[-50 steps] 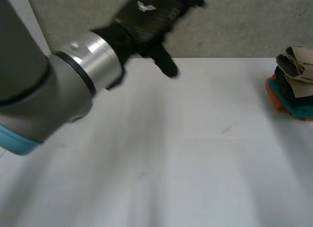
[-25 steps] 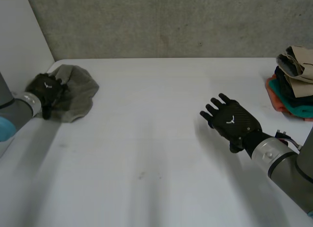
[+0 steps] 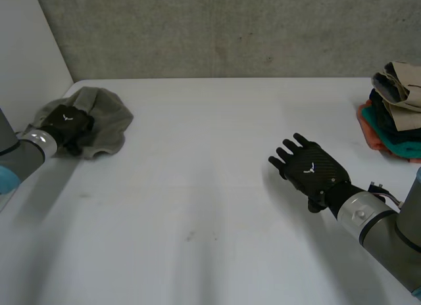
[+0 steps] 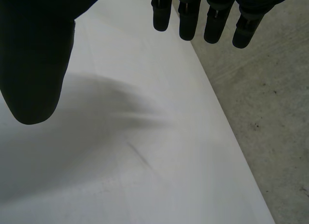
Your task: Fold the laundry.
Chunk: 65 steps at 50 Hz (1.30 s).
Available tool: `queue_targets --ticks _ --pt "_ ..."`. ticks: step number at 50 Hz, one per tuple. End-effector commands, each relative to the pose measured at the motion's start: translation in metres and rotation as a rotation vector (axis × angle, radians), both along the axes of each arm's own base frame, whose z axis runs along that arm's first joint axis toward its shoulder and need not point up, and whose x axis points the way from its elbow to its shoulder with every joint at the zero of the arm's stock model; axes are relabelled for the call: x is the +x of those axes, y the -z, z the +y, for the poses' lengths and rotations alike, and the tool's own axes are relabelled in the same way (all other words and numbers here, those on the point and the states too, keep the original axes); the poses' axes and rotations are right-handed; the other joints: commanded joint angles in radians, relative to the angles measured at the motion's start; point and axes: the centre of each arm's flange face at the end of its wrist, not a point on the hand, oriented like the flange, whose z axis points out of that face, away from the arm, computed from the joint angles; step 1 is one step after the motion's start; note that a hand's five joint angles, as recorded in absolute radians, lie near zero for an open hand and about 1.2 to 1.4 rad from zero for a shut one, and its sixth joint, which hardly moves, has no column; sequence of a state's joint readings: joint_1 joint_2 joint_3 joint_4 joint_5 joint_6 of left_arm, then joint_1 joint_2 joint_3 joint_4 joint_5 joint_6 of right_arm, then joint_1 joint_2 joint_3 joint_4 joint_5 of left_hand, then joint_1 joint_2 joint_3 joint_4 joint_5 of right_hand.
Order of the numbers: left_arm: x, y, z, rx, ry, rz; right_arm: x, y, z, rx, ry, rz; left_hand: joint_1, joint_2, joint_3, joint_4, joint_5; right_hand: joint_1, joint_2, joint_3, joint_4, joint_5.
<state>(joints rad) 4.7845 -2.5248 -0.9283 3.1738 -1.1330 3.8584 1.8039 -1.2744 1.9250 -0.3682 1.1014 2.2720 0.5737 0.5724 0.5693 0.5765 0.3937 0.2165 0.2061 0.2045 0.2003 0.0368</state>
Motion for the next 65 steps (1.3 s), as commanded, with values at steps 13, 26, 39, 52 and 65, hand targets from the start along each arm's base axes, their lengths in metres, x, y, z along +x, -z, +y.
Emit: queue_targets --ticks 13,26,39,52,65 --pt "-0.013 0.023 -0.002 0.020 0.001 -0.009 -0.003 -0.001 -0.004 -0.006 0.014 0.000 0.823 0.824 0.827 0.820 0.828 -0.042 -0.032 -0.030 -0.026 -0.037" --pt "-0.080 -0.136 0.054 -0.240 0.041 0.110 -0.018 -0.017 -0.029 -0.054 0.151 -0.024 0.823 0.824 0.827 0.820 0.828 -0.042 -0.032 -0.030 -0.026 -0.037" --pt "-0.132 -0.256 0.183 -0.467 0.243 0.231 -0.010 -0.054 -0.064 0.230 0.284 -0.494 0.823 0.824 0.827 0.820 0.828 -0.042 -0.032 -0.030 -0.026 -0.037" --pt "-0.164 -0.283 0.258 -0.518 0.409 0.295 0.106 -0.031 -0.042 0.631 0.099 -0.786 0.823 0.824 0.827 0.820 0.828 -0.042 -0.032 -0.030 -0.026 -0.037" --pt "-0.173 -0.306 0.298 -0.554 0.485 0.376 0.158 0.019 -0.020 0.822 0.049 -0.847 0.823 0.824 0.827 0.820 0.828 0.005 0.015 0.017 0.021 0.010"
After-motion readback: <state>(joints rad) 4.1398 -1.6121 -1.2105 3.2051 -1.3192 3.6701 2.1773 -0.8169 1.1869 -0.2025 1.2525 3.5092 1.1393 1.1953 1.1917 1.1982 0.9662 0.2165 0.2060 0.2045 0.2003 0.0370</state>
